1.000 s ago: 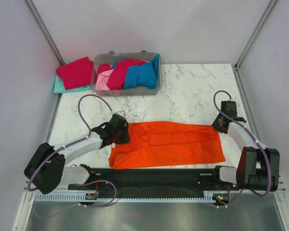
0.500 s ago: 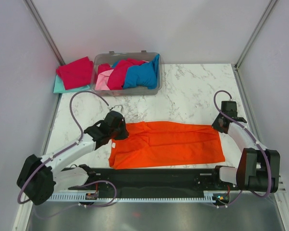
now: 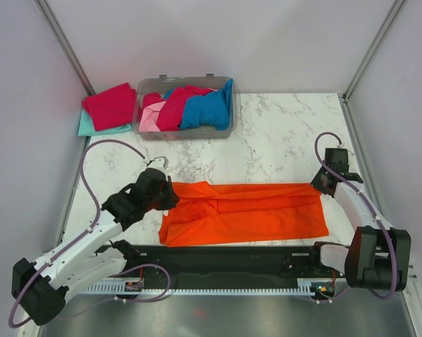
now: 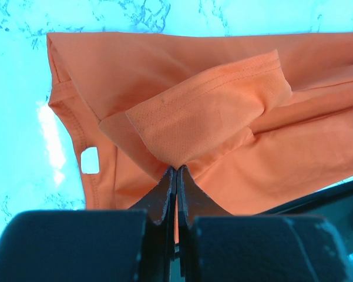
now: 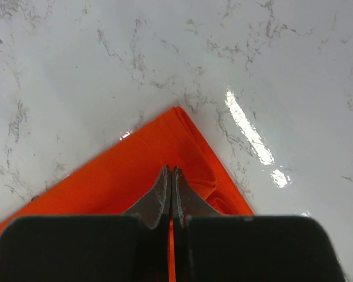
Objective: Fold and stack the t-shirts
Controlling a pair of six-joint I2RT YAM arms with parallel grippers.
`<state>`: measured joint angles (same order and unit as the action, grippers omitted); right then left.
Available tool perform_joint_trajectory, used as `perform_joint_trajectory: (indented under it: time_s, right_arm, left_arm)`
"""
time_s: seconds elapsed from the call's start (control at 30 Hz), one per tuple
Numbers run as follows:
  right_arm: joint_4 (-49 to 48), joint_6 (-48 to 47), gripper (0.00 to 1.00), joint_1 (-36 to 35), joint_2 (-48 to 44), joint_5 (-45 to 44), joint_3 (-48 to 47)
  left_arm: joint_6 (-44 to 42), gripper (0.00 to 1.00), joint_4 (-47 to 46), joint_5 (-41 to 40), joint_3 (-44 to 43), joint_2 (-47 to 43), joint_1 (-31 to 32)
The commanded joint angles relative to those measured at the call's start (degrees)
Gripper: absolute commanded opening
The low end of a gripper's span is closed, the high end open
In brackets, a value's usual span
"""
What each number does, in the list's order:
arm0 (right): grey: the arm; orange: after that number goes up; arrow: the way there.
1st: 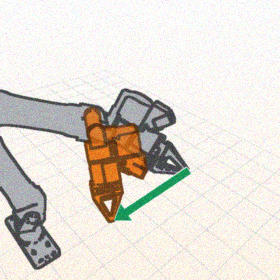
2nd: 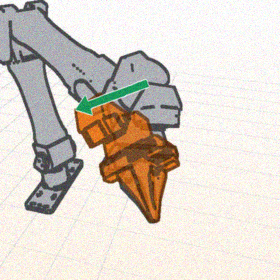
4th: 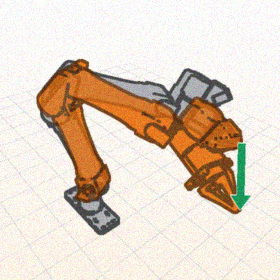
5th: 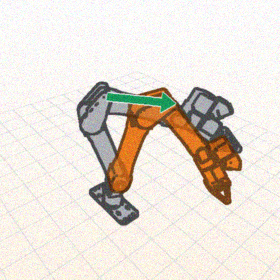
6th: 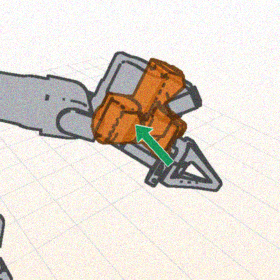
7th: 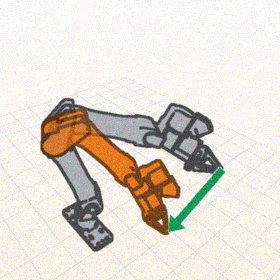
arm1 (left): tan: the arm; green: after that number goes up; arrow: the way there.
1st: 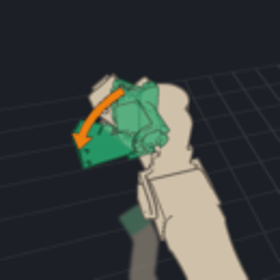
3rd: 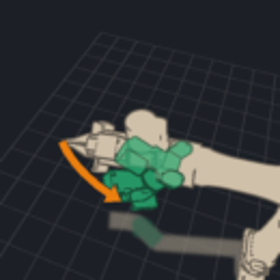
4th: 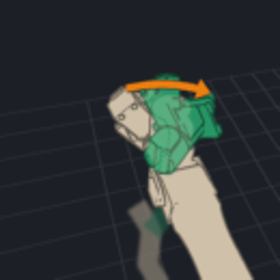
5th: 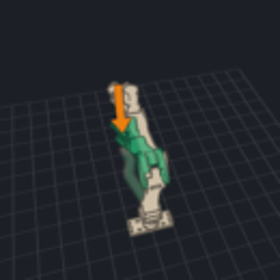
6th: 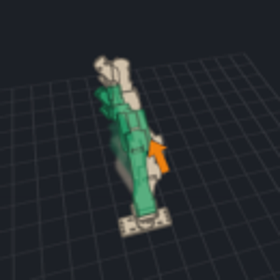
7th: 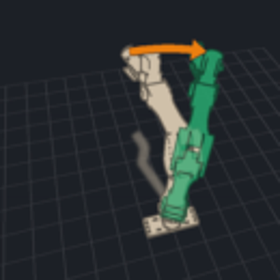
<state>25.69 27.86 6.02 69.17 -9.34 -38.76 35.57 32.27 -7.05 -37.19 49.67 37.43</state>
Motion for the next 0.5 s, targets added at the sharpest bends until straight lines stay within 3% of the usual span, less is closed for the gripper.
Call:
perform_joint_trajectory:
  time_s: [0.0, 0.13, 0.27, 0.3, 0.4, 0.47]
  right_arm:
    - [2.07, 2.19, 0.0, 0.31, -2.89, -3.83, -0.88]
    - [2.17, 5.27, 0.04, 0.75, -6.41, -5.69, 0.7]
    - [2.17, 8.26, 0.39, 1.18, -7.55, -4.89, 2.72]
    - [2.17, 8.61, 0.59, 1.45, -7.99, -4.81, 2.9]
    - [2.26, 9.76, 0.81, 2.06, -8.96, -5.24, 2.55]
    - [2.17, 9.94, 0.82, 2.24, -9.75, -5.07, 1.33]
  left_arm:
    - [2.57, 0.02, 1.48, 2.38, 0.89, -2.64, 0.19]
    - [4.68, 0.02, 1.83, 4.94, 2.21, -3.79, 0.36]
    - [8.09, 0.06, 2.53, 6.7, 3.7, -5.11, 0.36]
    - [9.07, 0.14, 3.05, 9.31, 4.23, -5.46, 0.36]
    - [12.58, 0.32, 4.02, 12.57, 6.25, -7.65, 0.8]
    - [14.51, 0.39, 4.46, 13.72, 7.04, -10.19, 2.03]
